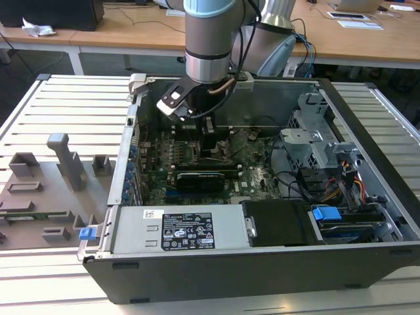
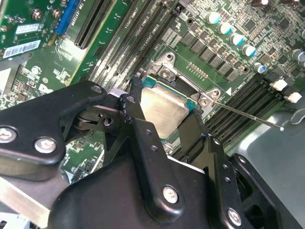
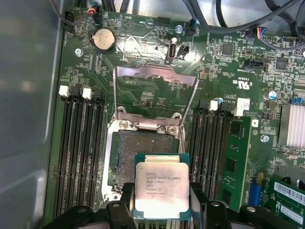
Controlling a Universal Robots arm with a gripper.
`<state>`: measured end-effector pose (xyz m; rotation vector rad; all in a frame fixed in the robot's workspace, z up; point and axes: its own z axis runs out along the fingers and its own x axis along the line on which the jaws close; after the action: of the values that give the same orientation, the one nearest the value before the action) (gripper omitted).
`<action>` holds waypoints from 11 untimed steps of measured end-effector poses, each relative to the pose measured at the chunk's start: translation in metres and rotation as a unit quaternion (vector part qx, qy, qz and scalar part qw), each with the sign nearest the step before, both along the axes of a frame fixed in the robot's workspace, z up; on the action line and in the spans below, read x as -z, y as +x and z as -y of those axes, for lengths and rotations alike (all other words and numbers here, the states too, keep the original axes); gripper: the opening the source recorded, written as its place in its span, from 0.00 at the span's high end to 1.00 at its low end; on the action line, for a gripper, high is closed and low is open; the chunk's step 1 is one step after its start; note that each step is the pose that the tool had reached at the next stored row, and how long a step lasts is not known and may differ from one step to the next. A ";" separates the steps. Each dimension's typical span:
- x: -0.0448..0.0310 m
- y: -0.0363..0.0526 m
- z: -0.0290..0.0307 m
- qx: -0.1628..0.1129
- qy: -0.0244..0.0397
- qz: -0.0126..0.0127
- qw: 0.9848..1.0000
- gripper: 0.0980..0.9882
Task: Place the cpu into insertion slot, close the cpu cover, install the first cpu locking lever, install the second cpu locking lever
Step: 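Place the cpu into insertion slot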
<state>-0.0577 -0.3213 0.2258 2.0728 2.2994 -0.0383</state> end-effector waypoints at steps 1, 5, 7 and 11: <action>0.0000 0.0000 -0.0010 0.000 0.000 0.000 1.000 0.50; 0.0012 0.0002 -0.0059 0.004 0.000 0.000 1.000 0.50; 0.0025 0.0002 -0.0066 0.012 0.000 0.000 1.000 0.50; 0.0065 0.0012 -0.0079 0.014 0.003 -0.001 1.000 0.50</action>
<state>-0.0565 -0.3134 0.2193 2.1090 2.2739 -0.0341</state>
